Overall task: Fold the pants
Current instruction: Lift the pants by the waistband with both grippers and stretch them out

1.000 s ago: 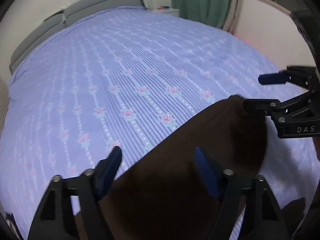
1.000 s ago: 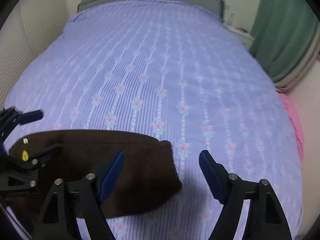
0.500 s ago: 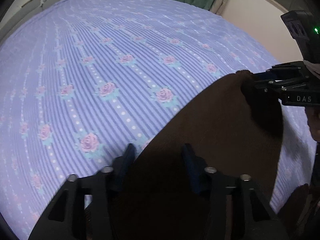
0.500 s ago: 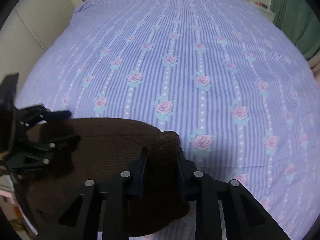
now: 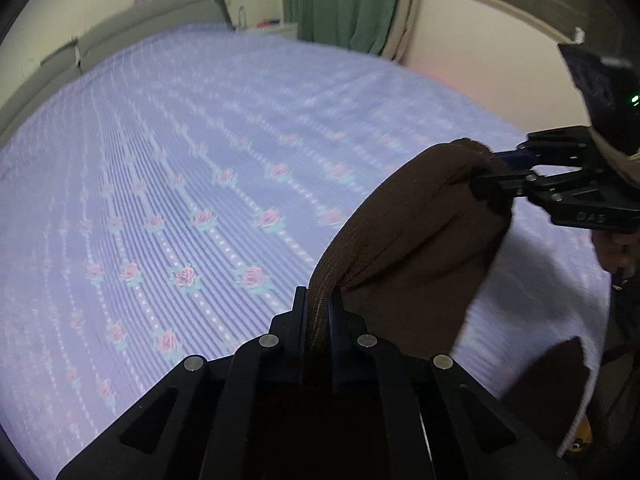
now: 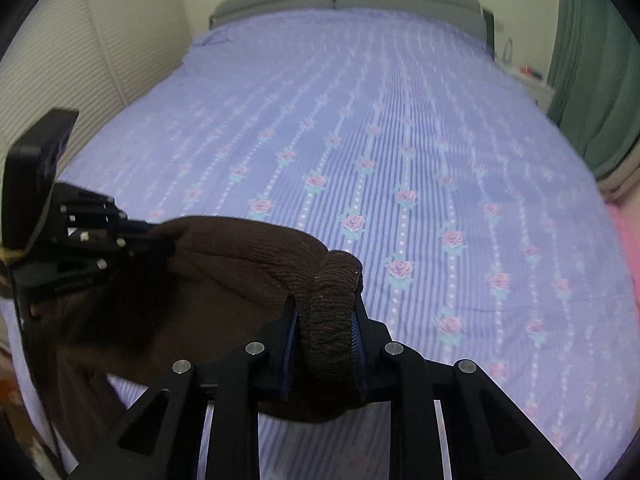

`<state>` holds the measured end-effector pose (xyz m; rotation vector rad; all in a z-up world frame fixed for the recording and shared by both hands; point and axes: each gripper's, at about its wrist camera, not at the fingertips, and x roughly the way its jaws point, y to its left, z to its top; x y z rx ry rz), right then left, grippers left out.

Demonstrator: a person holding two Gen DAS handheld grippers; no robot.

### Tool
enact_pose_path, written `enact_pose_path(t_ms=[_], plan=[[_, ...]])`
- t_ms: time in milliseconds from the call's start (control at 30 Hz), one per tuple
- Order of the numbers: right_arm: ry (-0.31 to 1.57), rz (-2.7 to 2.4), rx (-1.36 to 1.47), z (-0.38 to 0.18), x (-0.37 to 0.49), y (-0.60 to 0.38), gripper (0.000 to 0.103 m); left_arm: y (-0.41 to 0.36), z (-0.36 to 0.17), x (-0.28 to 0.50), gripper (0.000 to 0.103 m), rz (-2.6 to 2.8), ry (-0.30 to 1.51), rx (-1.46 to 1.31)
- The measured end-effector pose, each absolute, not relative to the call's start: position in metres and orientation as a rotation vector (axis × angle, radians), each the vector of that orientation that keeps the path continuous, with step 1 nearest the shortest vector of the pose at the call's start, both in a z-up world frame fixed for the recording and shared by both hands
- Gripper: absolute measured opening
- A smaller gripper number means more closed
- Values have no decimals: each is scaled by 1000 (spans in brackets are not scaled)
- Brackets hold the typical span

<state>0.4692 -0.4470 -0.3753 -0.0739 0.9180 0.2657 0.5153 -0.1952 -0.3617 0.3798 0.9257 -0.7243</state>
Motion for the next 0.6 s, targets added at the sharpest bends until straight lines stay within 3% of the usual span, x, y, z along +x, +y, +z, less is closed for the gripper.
enact_pose_path(t_ms=[300, 600], plan=[[805, 286, -208, -325, 345, -451, 24, -202, -315, 382, 10, -752, 860, 400], [927, 234, -262, -359, 234, -438, 24, -215, -352, 274, 10, -783, 943, 396]])
